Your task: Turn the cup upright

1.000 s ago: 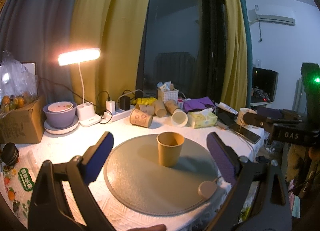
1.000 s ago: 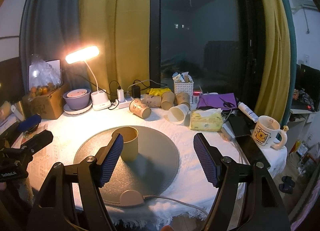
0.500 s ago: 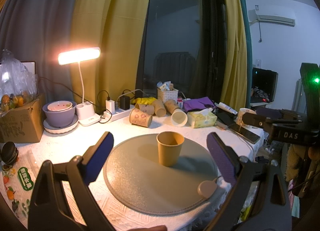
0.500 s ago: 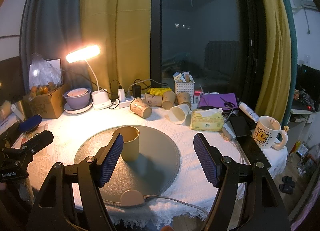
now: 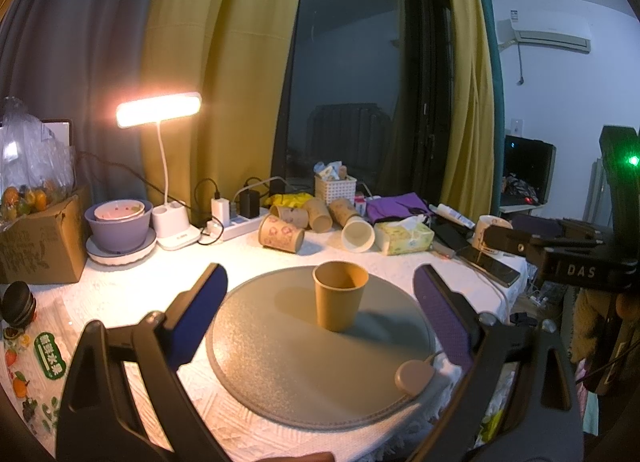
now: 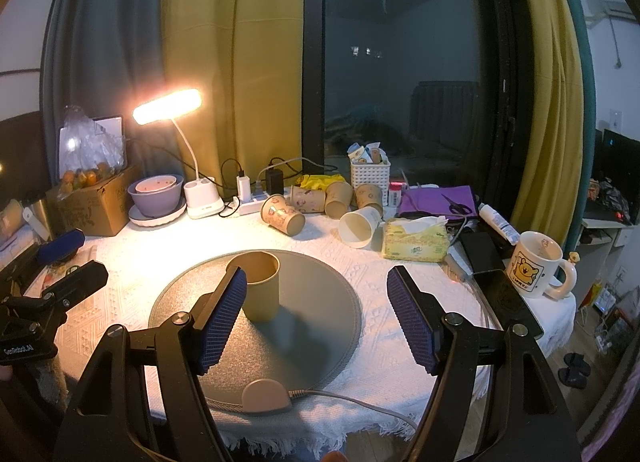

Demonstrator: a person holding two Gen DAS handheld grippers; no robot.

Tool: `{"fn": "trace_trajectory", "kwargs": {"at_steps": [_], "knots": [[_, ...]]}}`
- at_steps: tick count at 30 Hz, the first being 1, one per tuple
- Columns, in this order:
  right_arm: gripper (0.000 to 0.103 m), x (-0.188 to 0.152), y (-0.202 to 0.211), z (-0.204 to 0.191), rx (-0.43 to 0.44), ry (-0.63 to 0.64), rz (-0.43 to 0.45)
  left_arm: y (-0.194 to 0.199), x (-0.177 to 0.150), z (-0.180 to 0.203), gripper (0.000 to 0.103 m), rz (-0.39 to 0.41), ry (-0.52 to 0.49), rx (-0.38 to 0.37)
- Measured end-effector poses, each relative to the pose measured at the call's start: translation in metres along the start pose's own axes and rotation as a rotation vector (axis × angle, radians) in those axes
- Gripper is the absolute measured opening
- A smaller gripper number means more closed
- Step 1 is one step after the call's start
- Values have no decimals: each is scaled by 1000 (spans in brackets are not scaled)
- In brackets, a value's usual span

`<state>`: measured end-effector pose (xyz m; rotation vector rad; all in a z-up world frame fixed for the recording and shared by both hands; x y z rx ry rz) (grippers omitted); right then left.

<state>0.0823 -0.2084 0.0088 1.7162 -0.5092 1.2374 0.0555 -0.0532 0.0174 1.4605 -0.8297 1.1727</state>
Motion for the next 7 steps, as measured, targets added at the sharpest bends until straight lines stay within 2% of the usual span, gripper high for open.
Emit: {"fn": "trace_trajectory", "kwargs": {"at_steps": [7], "knots": [[76,-2,-1,-5,5,4,-5,5,-8,3,95,8,10,-21]]}}
Point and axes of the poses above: each gripper's, at about its wrist camera, not at the fingertips, and y roughly against the way its jaws point, z to its right, x to its top, the point moved 9 cm from there along -y, roughly the way its jaws point, and after that the axes turned 12 degrees about x, right-handed, at the moved point
